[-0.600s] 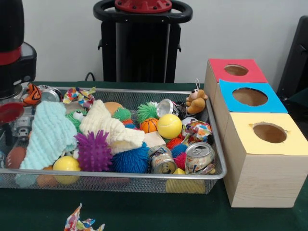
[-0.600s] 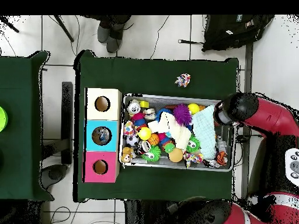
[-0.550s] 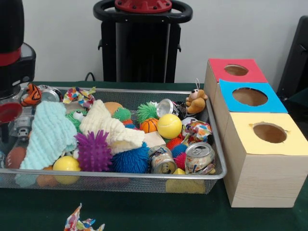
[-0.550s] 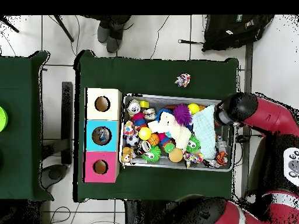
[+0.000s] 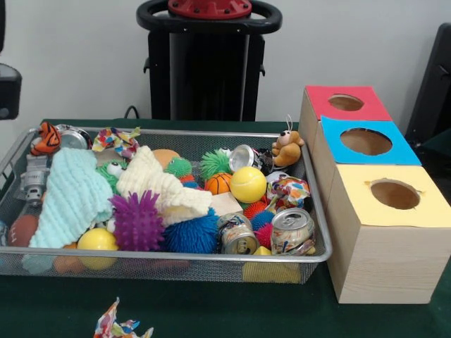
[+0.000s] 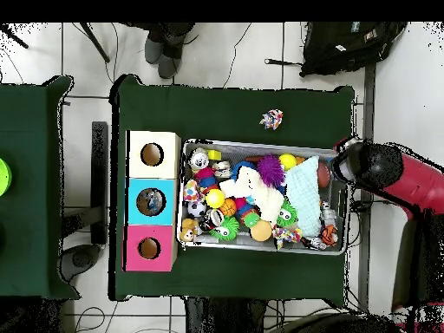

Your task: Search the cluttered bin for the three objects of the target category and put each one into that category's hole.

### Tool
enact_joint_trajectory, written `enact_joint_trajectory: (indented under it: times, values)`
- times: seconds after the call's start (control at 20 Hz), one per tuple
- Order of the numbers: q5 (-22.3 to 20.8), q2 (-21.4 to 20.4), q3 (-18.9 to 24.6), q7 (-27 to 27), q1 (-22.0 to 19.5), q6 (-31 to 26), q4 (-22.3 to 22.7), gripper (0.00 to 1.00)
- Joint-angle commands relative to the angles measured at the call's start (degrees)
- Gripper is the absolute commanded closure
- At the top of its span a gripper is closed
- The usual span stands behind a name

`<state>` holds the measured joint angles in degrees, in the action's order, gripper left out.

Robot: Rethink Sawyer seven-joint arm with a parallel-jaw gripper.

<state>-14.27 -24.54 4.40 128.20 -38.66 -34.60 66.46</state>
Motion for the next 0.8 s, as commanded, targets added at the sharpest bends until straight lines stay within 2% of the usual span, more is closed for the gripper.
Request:
enact_joint_trajectory:
  times: [0.05, 0.15, 0.3, 0.45, 0.8]
  values:
    - [-1.22, -3.43, 6.33, -15.16, 0.24, -12.12, 5.09, 1.00]
    - [-1.63, -3.58, 5.50, -15.26, 0.89, -16.06, 3.68, 1.00]
    - [-1.34, -3.19, 6.47, -14.76, 0.32, -15.19, 3.81, 1.00]
    - [-0.33, -3.18, 7.73, -12.68, -0.50, -13.12, 5.98, 1.00]
    - [1.96, -4.91, 8.17, -9.18, -0.75, -16.77, 9.28, 1.00]
